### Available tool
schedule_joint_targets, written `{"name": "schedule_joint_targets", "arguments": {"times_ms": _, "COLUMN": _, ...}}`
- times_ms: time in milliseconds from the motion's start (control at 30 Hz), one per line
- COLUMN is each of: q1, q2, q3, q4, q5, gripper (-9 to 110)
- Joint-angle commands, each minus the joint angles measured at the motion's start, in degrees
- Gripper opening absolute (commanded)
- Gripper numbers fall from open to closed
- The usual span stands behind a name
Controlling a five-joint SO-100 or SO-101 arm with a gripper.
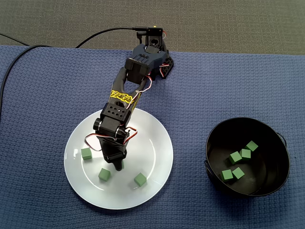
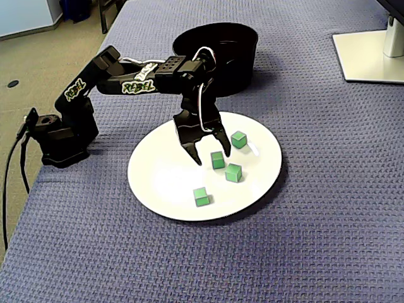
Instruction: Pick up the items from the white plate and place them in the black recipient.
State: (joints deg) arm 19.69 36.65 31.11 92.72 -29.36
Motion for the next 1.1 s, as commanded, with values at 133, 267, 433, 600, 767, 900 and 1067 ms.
{"name": "schedule_joint_targets", "arguments": {"times_ms": 133, "q1": -0.9, "q2": 0.4, "q3": -3.0, "q4": 0.9, "q5": 1.1, "gripper": 9}}
{"name": "schedule_joint_targets", "arguments": {"times_ms": 267, "q1": -0.9, "q2": 0.1, "q3": -3.0, "q4": 1.0, "q5": 1.6, "gripper": 0}}
{"name": "schedule_joint_targets", "arguments": {"times_ms": 433, "q1": -0.7, "q2": 0.5, "q3": -3.8, "q4": 2.2, "q5": 1.6, "gripper": 0}}
{"name": "schedule_joint_targets", "arguments": {"times_ms": 600, "q1": 1.3, "q2": 9.4, "q3": -5.0, "q4": 8.0, "q5": 0.7, "gripper": 0}}
{"name": "schedule_joint_targets", "arguments": {"times_ms": 767, "q1": 4.4, "q2": 32.1, "q3": -3.0, "q4": 9.4, "q5": 1.6, "gripper": 0}}
{"name": "schedule_joint_targets", "arguments": {"times_ms": 900, "q1": -0.7, "q2": 47.4, "q3": -4.5, "q4": 4.3, "q5": 5.2, "gripper": 0}}
{"name": "schedule_joint_targets", "arguments": {"times_ms": 1067, "q1": -20.2, "q2": 51.5, "q3": -11.6, "q4": 0.7, "q5": 2.9, "gripper": 0}}
